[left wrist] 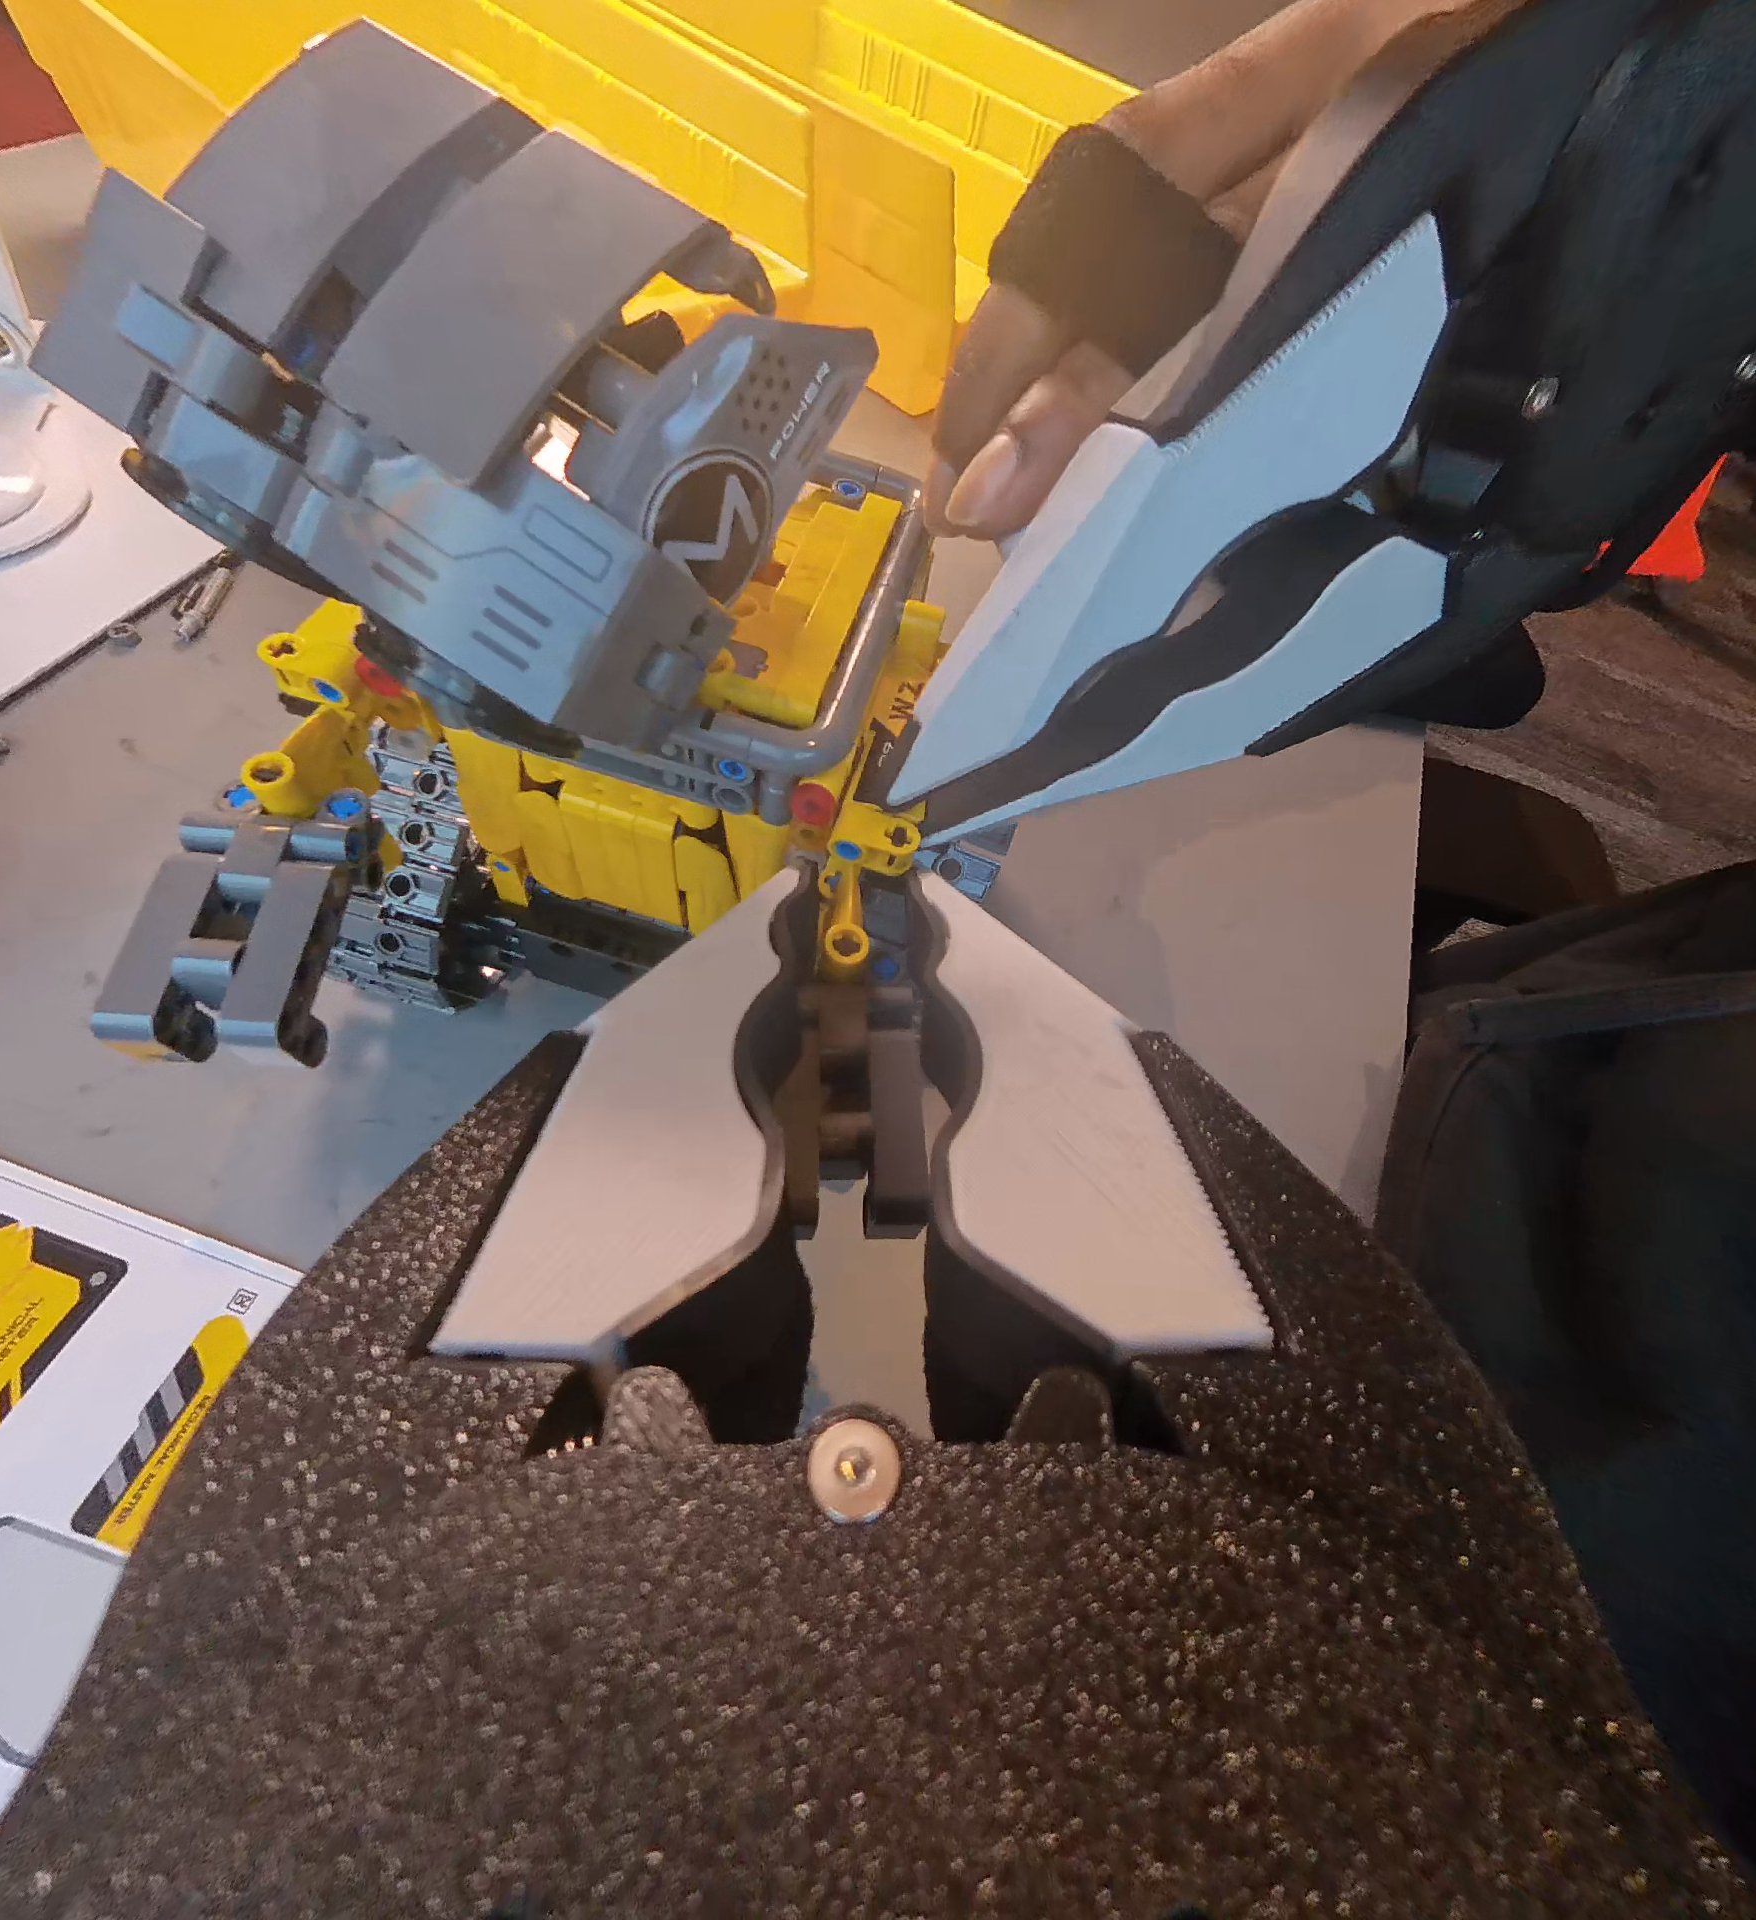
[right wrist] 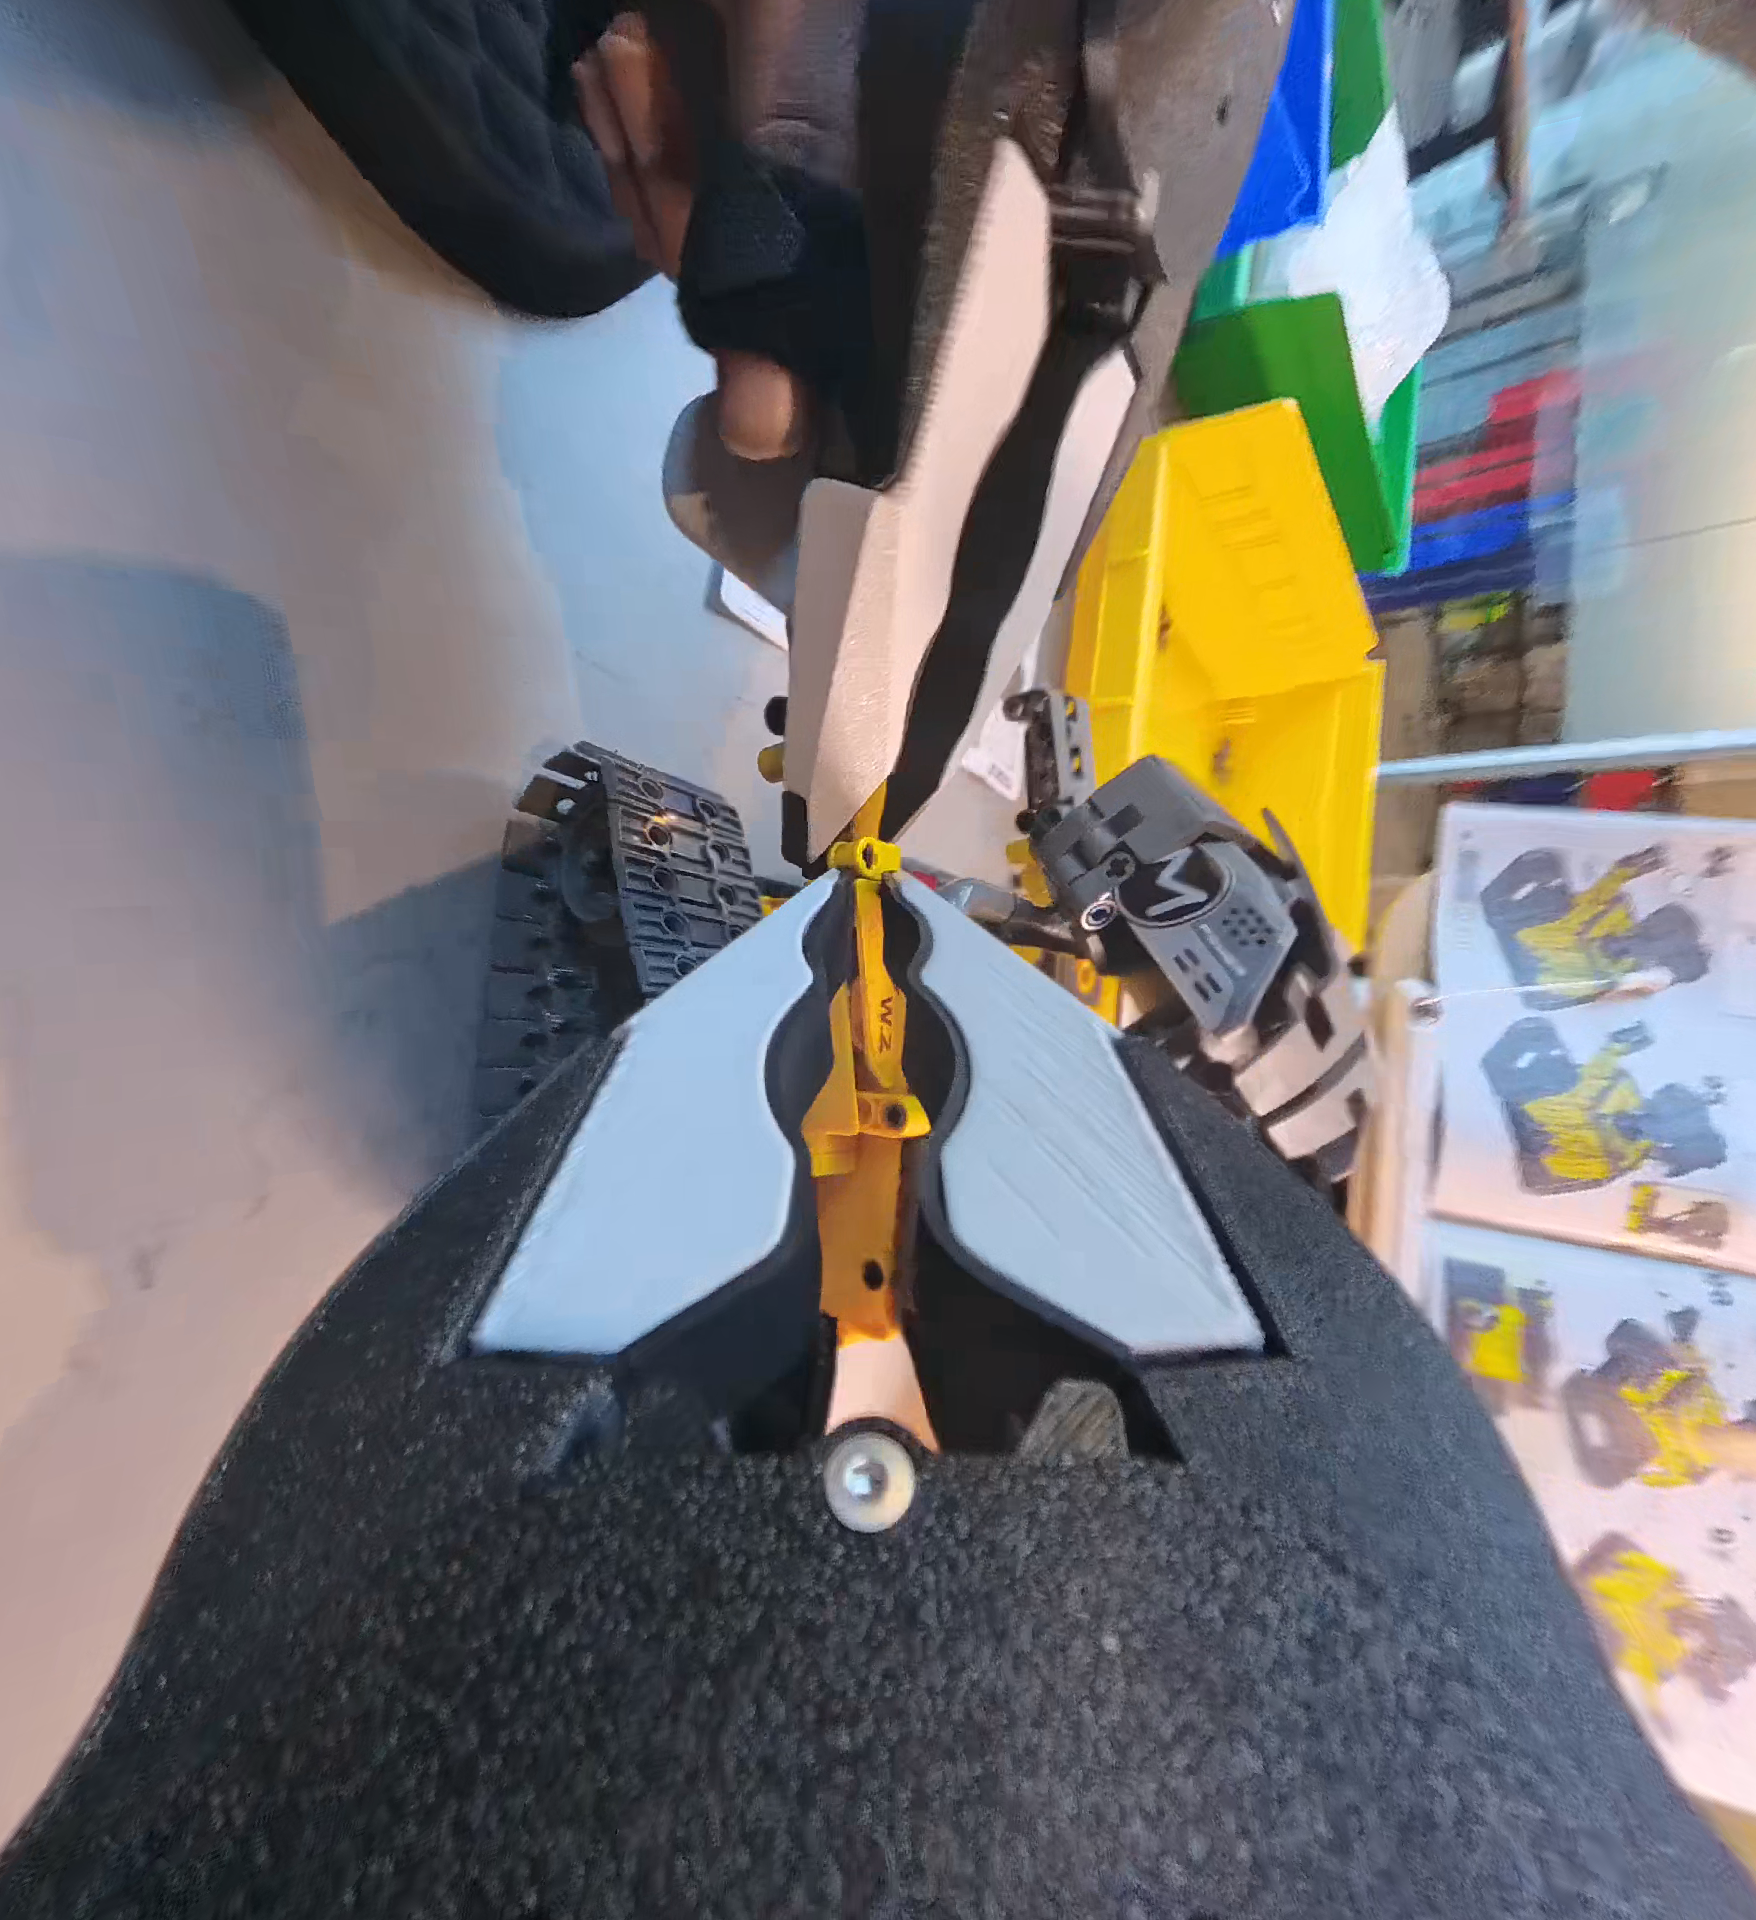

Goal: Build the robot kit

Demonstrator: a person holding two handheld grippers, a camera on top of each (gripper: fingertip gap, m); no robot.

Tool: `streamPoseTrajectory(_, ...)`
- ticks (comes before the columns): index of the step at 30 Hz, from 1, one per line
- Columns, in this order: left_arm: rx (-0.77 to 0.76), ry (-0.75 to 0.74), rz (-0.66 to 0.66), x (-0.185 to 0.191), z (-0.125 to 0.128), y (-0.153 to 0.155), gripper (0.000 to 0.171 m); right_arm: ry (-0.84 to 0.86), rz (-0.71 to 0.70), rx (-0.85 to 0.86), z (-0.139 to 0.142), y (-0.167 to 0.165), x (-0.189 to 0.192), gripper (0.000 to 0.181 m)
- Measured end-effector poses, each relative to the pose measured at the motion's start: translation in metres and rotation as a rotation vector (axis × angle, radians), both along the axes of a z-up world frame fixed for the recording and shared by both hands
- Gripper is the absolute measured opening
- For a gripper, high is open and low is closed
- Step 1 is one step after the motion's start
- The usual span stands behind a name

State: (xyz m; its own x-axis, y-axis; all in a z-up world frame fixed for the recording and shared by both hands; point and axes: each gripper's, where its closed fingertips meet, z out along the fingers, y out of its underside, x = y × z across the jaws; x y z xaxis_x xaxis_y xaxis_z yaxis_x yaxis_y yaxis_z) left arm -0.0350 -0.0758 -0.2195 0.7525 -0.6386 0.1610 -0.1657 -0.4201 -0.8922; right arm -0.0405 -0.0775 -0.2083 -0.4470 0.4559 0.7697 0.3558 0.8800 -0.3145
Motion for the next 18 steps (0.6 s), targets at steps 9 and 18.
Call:
streamPoseTrajectory(9, 0.016, 0.017, 0.001, 0.0003, 0.0, -0.0005, 0.014, -0.08, -0.085, -0.141, -0.0008, 0.0014, -0.0001, 0.007)
streamPoseTrajectory(18, 0.052, 0.054, -0.004, 0.0013, 0.0001, -0.0009, 0.014, -0.204, -0.18, -0.406, -0.0028, 0.0008, -0.0001, 0.013)
